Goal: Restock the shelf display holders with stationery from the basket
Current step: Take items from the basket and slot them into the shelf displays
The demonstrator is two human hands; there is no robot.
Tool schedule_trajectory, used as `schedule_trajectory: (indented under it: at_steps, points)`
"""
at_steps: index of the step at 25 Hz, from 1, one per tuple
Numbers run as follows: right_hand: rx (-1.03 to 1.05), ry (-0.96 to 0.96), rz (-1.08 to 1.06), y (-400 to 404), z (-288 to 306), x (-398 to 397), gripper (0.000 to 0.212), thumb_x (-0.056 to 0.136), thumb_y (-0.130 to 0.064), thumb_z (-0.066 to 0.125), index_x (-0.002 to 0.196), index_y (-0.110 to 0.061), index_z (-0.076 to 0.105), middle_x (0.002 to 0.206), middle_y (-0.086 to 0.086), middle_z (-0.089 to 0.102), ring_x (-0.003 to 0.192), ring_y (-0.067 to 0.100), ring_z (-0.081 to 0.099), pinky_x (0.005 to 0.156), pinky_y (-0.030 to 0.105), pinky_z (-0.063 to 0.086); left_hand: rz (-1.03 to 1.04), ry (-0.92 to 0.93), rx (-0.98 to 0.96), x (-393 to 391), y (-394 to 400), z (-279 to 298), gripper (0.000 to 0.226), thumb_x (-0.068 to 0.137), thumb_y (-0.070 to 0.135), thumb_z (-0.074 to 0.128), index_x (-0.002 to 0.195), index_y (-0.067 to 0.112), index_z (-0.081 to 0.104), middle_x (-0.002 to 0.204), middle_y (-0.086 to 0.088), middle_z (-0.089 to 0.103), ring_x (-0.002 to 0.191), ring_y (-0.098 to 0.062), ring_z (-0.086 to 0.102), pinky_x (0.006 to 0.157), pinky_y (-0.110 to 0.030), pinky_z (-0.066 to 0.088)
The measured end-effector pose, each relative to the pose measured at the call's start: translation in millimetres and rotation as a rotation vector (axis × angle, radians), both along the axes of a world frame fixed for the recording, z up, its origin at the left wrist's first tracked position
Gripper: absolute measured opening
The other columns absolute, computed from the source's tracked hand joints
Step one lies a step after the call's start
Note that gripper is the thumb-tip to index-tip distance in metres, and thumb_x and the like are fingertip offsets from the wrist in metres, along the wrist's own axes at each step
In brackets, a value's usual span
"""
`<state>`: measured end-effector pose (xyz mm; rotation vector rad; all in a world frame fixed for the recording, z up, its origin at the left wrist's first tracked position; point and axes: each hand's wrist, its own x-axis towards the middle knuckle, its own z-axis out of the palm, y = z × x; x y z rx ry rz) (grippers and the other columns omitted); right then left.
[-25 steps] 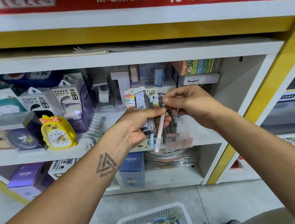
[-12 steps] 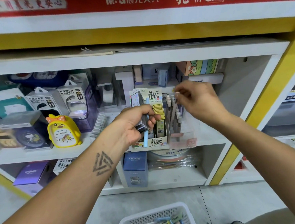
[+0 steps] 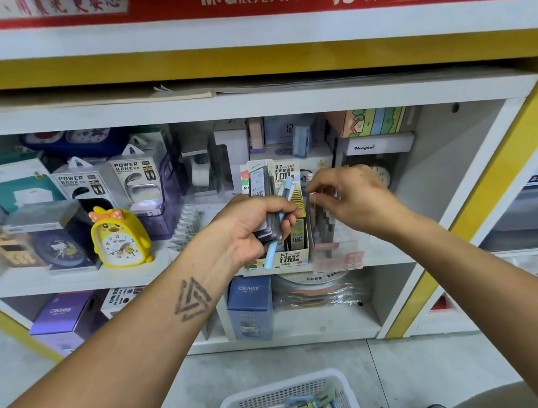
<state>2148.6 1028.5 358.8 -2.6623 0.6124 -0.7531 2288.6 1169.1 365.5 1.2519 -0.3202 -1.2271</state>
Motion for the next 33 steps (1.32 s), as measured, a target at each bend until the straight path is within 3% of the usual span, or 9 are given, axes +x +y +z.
schedule_trajectory:
  at_steps: [6, 9, 11, 14, 16, 19, 22, 25, 33]
  points:
    - [-0.156, 0.190, -0.107, -3.1, 0.8, 9.2, 0.024, 0.099, -0.029, 0.056, 0.114, -0.023, 0.075, 0.113, -0.004, 0.065, 0.113, 0.021, 0.051, 0.090, 0.039, 0.047, -0.018, -0.023, -0.031, -1.1, 1.8, 1.3, 0.008, 0.079, -0.010, 0.072, 0.086, -0.010, 0.069, 0.075, -0.019, 0.070, 0.056, -0.018, 0.067, 0.048, -0.020, 0.055]
    - [0.297, -0.107, -0.088, 6.3, 10.1, 12.0, 0.021, 0.096, -0.042, 0.061, 0.097, -0.025, 0.074, 0.089, -0.001, 0.069, 0.084, 0.018, 0.062, 0.072, 0.037, 0.050, -0.023, -0.069, -0.041, -4.8, -0.3, 0.9, 0.011, 0.076, -0.010, 0.075, 0.086, -0.007, 0.070, 0.076, -0.019, 0.071, 0.059, -0.020, 0.070, 0.051, -0.022, 0.056]
    - [0.592, -0.218, -0.046, 14.9, 18.1, 14.9, 0.025, 0.090, -0.043, 0.071, 0.090, -0.019, 0.070, 0.071, 0.004, 0.071, 0.059, 0.019, 0.058, 0.056, 0.034, 0.046, -0.026, -0.089, -0.056, -8.8, -1.6, 0.8, 0.014, 0.076, -0.010, 0.074, 0.089, -0.004, 0.071, 0.074, -0.017, 0.072, 0.060, -0.022, 0.071, 0.053, -0.024, 0.058]
    - [0.739, -0.217, 0.009, 20.0, 22.6, 12.1, 0.016, 0.090, -0.016, 0.075, 0.092, -0.002, 0.069, 0.058, 0.006, 0.065, 0.047, 0.016, 0.053, 0.047, 0.027, 0.043, -0.031, -0.020, -0.100, -13.8, -4.0, 1.9, 0.015, 0.080, -0.006, 0.072, 0.095, -0.007, 0.069, 0.082, -0.023, 0.073, 0.068, -0.029, 0.074, 0.056, -0.030, 0.060]
    - [0.785, -0.300, -0.007, 13.3, 27.2, 3.1, 0.004, 0.093, -0.006, 0.068, 0.090, -0.003, 0.069, 0.060, 0.004, 0.065, 0.047, 0.013, 0.054, 0.047, 0.025, 0.043, -0.012, 0.053, -0.127, -14.2, -5.2, 3.1, 0.016, 0.084, -0.006, 0.068, 0.098, -0.013, 0.066, 0.091, -0.029, 0.072, 0.074, -0.034, 0.075, 0.059, -0.034, 0.061]
    - [0.655, -0.403, -0.161, -8.2, 36.3, -14.4, 0.009, 0.099, -0.014, 0.060, 0.096, -0.010, 0.068, 0.070, -0.002, 0.062, 0.056, 0.008, 0.052, 0.053, 0.021, 0.041, 0.045, 0.064, -0.113, -13.8, -8.2, 2.4, 0.014, 0.086, -0.009, 0.065, 0.098, -0.014, 0.062, 0.094, -0.032, 0.071, 0.074, -0.035, 0.075, 0.060, -0.038, 0.062]
    - [0.289, -0.274, -0.318, -25.4, 34.6, -26.4, 0.006, 0.098, -0.023, 0.063, 0.100, -0.018, 0.060, 0.082, 0.001, 0.064, 0.072, 0.019, 0.061, 0.065, 0.027, 0.052, 0.084, 0.061, -0.097, -13.4, -10.6, 0.6, 0.011, 0.086, -0.007, 0.066, 0.096, -0.011, 0.062, 0.087, -0.028, 0.072, 0.069, -0.033, 0.074, 0.062, -0.038, 0.063]
    - [0.239, -0.211, -0.272, -26.9, 21.5, -30.9, 0.009, 0.094, -0.018, 0.068, 0.093, -0.021, 0.059, 0.085, 0.006, 0.069, 0.072, 0.022, 0.070, 0.069, 0.038, 0.062, 0.077, 0.054, -0.086, -16.2, -13.1, -1.0, 0.013, 0.086, -0.005, 0.069, 0.095, -0.011, 0.063, 0.083, -0.025, 0.073, 0.067, -0.030, 0.074, 0.061, -0.036, 0.063]
    - [0.058, -0.015, -0.148, -27.6, -11.7, -18.1, 0.009, 0.095, -0.019, 0.066, 0.093, -0.020, 0.057, 0.081, 0.004, 0.066, 0.077, 0.028, 0.068, 0.069, 0.045, 0.058, 0.062, 0.046, -0.065, -16.4, -15.3, -4.8, 0.014, 0.086, -0.005, 0.068, 0.097, -0.012, 0.063, 0.081, -0.026, 0.073, 0.066, -0.029, 0.074, 0.063, -0.034, 0.062]
